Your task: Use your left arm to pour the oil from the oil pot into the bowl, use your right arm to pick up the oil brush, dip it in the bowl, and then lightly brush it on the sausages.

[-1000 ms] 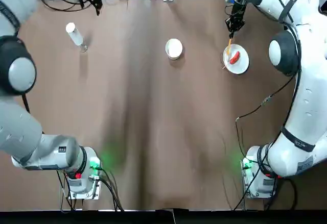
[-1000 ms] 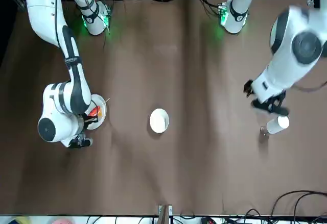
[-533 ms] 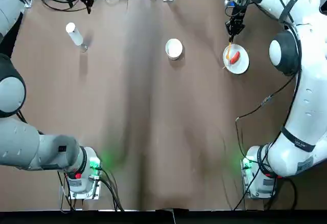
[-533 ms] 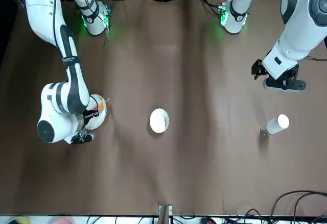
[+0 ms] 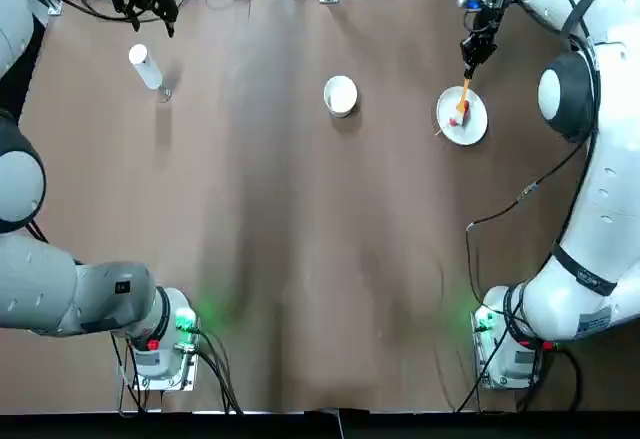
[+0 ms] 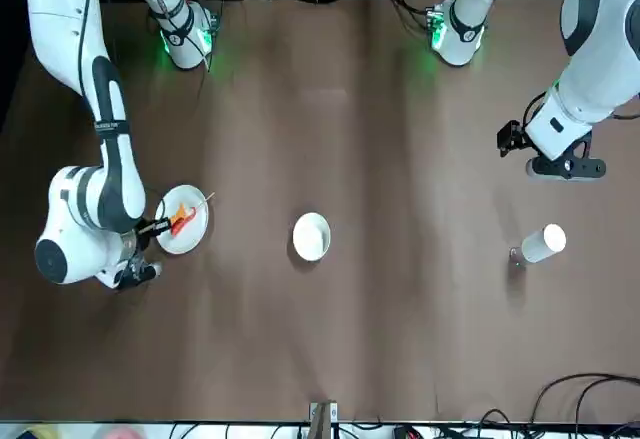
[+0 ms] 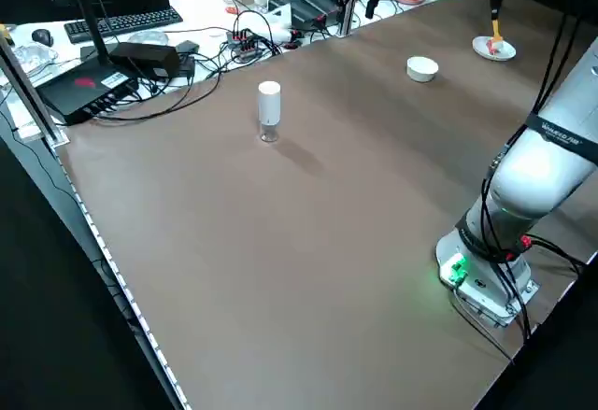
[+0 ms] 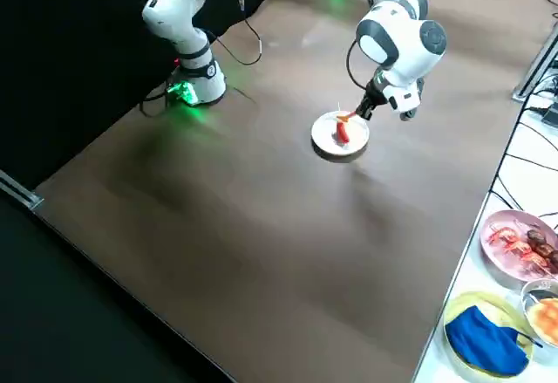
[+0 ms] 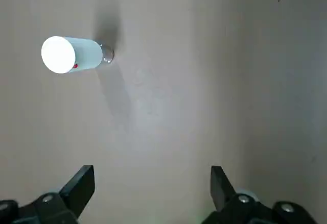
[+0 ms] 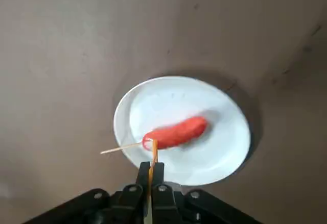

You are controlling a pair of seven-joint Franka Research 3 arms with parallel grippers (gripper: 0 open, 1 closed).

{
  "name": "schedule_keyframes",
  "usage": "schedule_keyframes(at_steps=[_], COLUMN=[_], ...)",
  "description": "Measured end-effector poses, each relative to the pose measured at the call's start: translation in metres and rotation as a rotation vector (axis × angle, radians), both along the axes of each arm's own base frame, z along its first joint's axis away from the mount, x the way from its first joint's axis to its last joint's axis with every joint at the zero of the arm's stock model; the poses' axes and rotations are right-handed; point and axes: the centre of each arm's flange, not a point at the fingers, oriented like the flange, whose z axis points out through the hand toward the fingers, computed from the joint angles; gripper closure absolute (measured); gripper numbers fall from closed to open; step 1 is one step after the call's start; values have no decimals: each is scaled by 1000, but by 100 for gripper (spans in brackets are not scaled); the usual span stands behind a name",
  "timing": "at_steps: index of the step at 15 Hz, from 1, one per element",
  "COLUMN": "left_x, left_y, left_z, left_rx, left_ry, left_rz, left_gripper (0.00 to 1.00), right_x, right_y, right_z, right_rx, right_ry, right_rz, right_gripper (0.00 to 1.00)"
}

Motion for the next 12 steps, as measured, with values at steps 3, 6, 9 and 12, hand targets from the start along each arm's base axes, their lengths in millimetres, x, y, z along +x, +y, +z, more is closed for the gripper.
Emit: schedule_keyframes(at_steps=[3, 6, 9, 12], left_x=[-1, 5, 17, 31], left_y=[-5, -5, -2, 0], left_z=[1, 5, 3, -6], left_rx=[3, 15, 42, 38], left_ry=[27, 21, 16, 25], left_rz=[-7, -13, -21, -21], left_gripper=[0, 0, 0, 0], right_x=[7, 11, 15, 22], right_y=[-6, -16, -24, -20], right_z=[2, 3, 6, 26], right_rx=[-12, -52, -95, -90], right_ry=[-49, -86, -113, -143], right_rz=[-2, 10, 27, 10], right_gripper=[96, 96, 96, 96])
